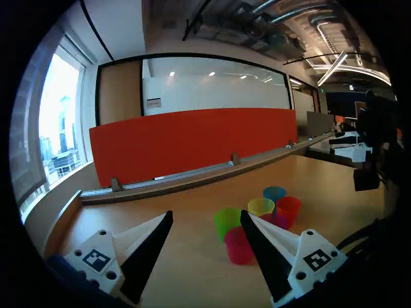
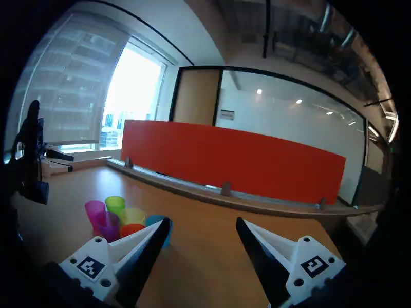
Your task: Pour water
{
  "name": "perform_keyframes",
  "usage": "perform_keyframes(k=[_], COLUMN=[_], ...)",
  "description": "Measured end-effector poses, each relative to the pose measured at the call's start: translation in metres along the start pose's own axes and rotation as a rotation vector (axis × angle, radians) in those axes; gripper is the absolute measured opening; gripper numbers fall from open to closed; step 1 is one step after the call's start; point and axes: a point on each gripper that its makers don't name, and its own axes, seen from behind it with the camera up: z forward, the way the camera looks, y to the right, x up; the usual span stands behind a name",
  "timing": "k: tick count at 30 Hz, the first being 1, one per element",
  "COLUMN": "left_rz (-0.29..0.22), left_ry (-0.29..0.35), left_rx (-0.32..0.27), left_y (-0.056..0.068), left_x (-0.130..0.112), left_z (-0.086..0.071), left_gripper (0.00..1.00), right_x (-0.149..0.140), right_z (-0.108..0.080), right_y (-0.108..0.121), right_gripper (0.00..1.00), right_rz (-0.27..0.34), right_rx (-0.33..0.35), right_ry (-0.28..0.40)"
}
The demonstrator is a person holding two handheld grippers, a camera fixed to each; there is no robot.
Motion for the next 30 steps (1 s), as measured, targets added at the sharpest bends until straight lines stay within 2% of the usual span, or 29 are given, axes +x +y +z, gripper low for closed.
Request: perform_keyframes(k=[9,12,21,30], left_rz=[0.06,0.084,0.078,0.124], left_ry=[-0.063,-0.084,-0.128,-0.194], left_rx=[-0.097,-0.121,-0.196,-0.28], left_y=[0.008,0.01,0.014,0.025], left_x=[-0.001,-0.004,-0.003,-0.014], left_z=[0.016,0.022,0.047,0.073], left_gripper=[0.97,0.97,0.97,0.97], right_x=[-0.018,-0.019,-0.024,-0.031], right_z=[0.009,0.014,0.033,0.064], right_y=[-0.02,-0.021,-0.034,-0.051], right_gripper=[1.0,1.0,1.0,1.0], right_rz=[-0.019,-0.026,-0.047,-0.064], right_rx=[0.171,0.19,0.259,0.316], right_ry=[-0.15,-0.175,-0.233,-0.29])
